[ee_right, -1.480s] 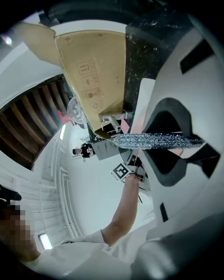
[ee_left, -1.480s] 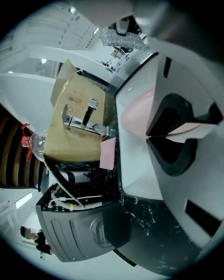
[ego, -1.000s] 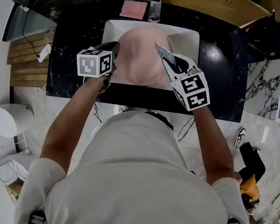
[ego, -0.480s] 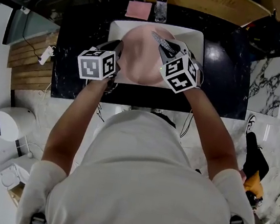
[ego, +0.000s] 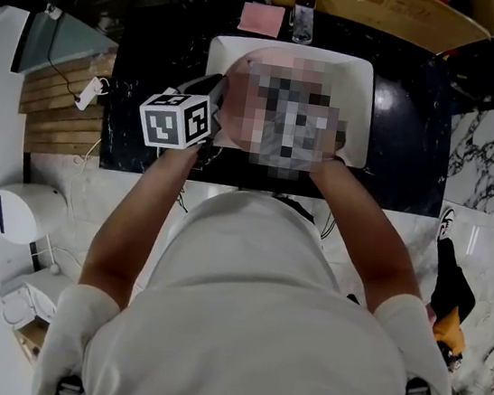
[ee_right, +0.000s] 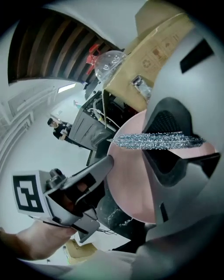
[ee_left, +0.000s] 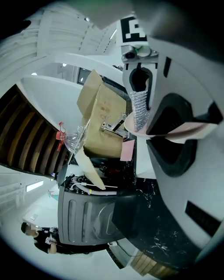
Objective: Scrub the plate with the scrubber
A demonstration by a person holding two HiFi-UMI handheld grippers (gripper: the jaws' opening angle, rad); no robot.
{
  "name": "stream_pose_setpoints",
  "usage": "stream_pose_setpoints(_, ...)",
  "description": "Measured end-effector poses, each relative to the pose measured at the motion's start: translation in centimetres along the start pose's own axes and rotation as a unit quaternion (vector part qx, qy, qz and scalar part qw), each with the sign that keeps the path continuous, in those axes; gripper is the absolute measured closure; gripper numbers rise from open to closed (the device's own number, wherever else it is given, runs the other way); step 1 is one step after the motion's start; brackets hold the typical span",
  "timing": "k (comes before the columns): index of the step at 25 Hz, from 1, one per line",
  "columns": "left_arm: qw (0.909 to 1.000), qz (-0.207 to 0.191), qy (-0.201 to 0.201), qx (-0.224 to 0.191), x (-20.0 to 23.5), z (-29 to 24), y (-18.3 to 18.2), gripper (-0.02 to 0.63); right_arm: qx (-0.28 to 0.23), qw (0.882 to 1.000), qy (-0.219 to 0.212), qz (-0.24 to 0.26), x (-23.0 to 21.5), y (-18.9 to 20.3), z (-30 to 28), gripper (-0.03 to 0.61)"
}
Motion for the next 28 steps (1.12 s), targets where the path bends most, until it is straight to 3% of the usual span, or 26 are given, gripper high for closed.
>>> stream_pose_setpoints(7,0.9998,0.016,0.001,-0.009,1.0,0.7,-0.4,0.581,-0.017,0.996,-0.055,0.071,5.5,-2.1,0.5,0.503)
stream_pose_setpoints(11,0.9997,0.022,0.000,-0.015,1.5,0.8,-0.6,0.580,-0.029,0.990,-0.115,0.073,8.1,-2.2,1.3,0.503)
stream_pose_setpoints(13,0.9996,0.021,-0.001,-0.017,1.6,0.9,-0.7,0.581,-0.034,0.989,-0.125,0.068,8.1,-2.1,1.9,0.503)
stream_pose_setpoints(16,0.9995,0.023,-0.002,-0.019,1.7,1.1,-0.7,0.584,-0.036,0.993,-0.096,0.052,5.9,-2.0,2.7,0.503)
stream_pose_setpoints(22,0.9993,0.027,0.004,-0.027,1.3,1.8,-0.7,0.586,-0.011,1.000,0.001,0.012,-1.6,-0.6,2.6,0.503)
stream_pose_setpoints(28,0.9985,0.037,0.017,-0.037,0.4,2.1,-0.9,0.583,0.002,1.000,0.013,0.002,-3.4,-0.3,1.1,0.503)
Point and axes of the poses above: the fingertips, and each gripper's own axes: z backward along the fingers, x to its left, y out of its underside, the point moved 2 cm from there along z, backward along the fingers, and after that the axes turned 2 degrees about x, right-handed, at the moved point
